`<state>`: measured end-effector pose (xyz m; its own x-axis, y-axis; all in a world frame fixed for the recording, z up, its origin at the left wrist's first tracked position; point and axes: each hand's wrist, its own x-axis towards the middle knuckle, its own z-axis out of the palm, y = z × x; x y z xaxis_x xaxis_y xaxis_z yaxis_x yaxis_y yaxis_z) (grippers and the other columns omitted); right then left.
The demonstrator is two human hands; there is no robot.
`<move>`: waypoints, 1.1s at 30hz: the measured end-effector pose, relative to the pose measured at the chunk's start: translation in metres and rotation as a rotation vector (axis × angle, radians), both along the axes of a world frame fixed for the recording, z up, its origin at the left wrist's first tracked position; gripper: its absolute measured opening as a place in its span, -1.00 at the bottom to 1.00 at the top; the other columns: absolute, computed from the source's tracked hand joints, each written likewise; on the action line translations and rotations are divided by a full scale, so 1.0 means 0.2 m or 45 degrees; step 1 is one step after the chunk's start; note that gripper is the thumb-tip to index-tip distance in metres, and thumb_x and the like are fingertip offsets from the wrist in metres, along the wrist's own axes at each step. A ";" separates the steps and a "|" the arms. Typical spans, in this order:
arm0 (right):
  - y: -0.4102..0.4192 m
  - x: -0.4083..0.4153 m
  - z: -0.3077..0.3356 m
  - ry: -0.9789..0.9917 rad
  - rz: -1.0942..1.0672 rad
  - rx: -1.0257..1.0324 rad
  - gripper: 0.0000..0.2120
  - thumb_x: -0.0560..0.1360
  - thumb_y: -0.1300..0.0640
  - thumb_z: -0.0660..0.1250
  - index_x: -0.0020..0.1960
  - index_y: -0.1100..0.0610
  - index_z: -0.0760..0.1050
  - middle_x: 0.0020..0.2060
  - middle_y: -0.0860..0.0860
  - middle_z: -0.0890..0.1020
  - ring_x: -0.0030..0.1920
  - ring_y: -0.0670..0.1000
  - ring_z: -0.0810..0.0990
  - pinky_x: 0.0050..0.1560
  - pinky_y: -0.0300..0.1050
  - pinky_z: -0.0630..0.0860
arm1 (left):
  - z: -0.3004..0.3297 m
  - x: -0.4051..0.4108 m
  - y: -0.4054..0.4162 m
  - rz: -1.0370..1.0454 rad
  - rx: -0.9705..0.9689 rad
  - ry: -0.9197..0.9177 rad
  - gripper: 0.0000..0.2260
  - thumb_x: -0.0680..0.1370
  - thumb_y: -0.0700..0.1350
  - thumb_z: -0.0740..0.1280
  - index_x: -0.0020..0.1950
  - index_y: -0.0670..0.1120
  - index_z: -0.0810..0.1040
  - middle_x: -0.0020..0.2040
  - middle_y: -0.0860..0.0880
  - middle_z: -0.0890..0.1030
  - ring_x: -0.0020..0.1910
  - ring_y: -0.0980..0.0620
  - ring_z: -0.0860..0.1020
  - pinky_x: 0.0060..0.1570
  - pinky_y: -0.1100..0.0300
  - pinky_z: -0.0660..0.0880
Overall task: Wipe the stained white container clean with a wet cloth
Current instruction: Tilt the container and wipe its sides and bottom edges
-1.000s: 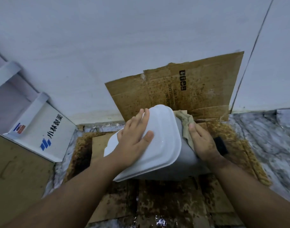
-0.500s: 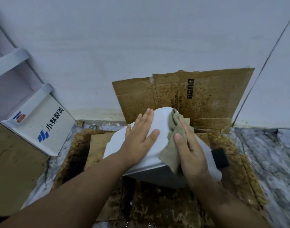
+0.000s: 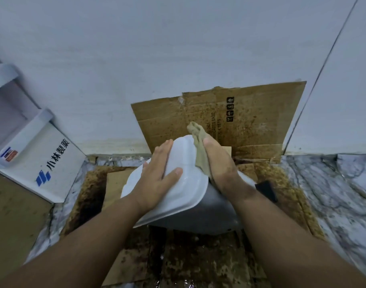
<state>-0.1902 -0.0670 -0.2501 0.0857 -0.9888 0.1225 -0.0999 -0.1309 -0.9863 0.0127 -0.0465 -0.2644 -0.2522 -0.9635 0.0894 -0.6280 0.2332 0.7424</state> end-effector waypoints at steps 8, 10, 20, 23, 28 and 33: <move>0.34 -0.17 -0.56 0.713 -0.521 -0.203 -0.33 0.64 -0.25 -0.17 0.50 0.15 0.32 0.50 0.01 0.32 0.55 0.12 0.22 0.50 0.29 0.21 | -0.01 0.08 0.04 0.166 -0.043 0.048 -0.20 0.56 0.48 -0.06 0.66 0.03 0.10 0.66 0.07 0.15 0.64 0.08 0.08 0.60 -0.14 0.05; 0.35 -0.22 -0.60 0.683 -0.592 -0.164 -0.32 0.65 -0.24 -0.16 0.48 0.19 0.35 0.46 0.00 0.35 0.53 0.18 0.26 0.46 0.35 0.24 | 0.03 0.03 0.08 0.247 -0.128 0.087 -0.28 0.59 0.40 -0.02 0.62 0.00 0.26 0.61 0.06 0.27 0.60 0.13 0.18 0.59 0.00 0.11; 0.29 0.13 -0.19 0.899 -0.061 -0.394 -0.41 0.59 -0.22 0.00 0.59 -0.12 0.07 0.61 -0.07 0.12 0.61 0.10 0.01 0.58 0.16 -0.11 | 0.04 0.04 0.05 0.356 -0.114 0.114 -0.55 0.72 0.13 0.08 0.60 0.07 0.29 0.55 0.03 0.35 0.49 0.06 0.35 0.46 0.41 0.18; 0.28 0.00 -0.35 1.027 -0.044 -0.508 -0.35 0.57 -0.28 0.11 0.59 -0.19 0.00 0.62 -0.08 0.08 0.62 0.09 0.00 0.56 0.21 -0.04 | 0.03 0.09 0.01 0.206 -0.067 0.118 -0.15 0.50 0.54 0.02 0.64 0.05 0.18 0.62 0.13 0.21 0.55 0.28 0.22 0.51 0.37 0.13; 0.28 -0.21 -0.62 1.117 -0.232 -0.538 -0.29 0.54 -0.27 0.18 0.60 -0.11 0.04 0.60 0.02 0.12 0.61 0.13 0.04 0.51 0.31 0.09 | 0.11 0.00 -0.01 0.269 -0.057 -0.002 -0.09 0.37 0.49 0.02 0.67 0.11 0.07 0.61 0.13 0.18 0.47 0.20 0.17 0.38 0.24 0.11; 0.31 -0.28 -0.79 1.068 -0.402 -0.362 -0.30 0.56 -0.25 0.18 0.60 -0.17 -0.05 0.61 0.12 0.06 0.61 0.19 -0.08 0.52 0.37 0.00 | 0.14 -0.03 -0.06 0.340 -0.021 0.105 -0.09 0.36 0.47 0.08 0.66 0.11 0.12 0.61 0.15 0.21 0.42 0.26 0.18 0.35 0.32 0.12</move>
<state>-0.2465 -0.0041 -0.4077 -0.0115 -0.9237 0.3829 -0.8355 -0.2015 -0.5112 0.0064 -0.0592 -0.2372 0.0195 -0.9932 0.1152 -0.6067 0.0798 0.7909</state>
